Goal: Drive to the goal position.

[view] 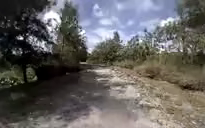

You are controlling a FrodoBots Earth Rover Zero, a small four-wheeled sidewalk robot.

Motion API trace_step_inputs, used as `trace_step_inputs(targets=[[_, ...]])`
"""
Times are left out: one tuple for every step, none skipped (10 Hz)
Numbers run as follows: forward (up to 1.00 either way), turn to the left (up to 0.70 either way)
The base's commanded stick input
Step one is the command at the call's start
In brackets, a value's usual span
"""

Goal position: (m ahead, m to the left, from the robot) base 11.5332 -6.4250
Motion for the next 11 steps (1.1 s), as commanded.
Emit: trace_step_inputs(targets=[[0.85,0.0],[0.85,0.0],[0.85,0.0],[0.85,0.0],[0.85,0.0],[0.85,0.0],[0.85,0.0],[0.85,0.0],[0.85,0.0],[0.85,0.0],[0.85,0.0]])
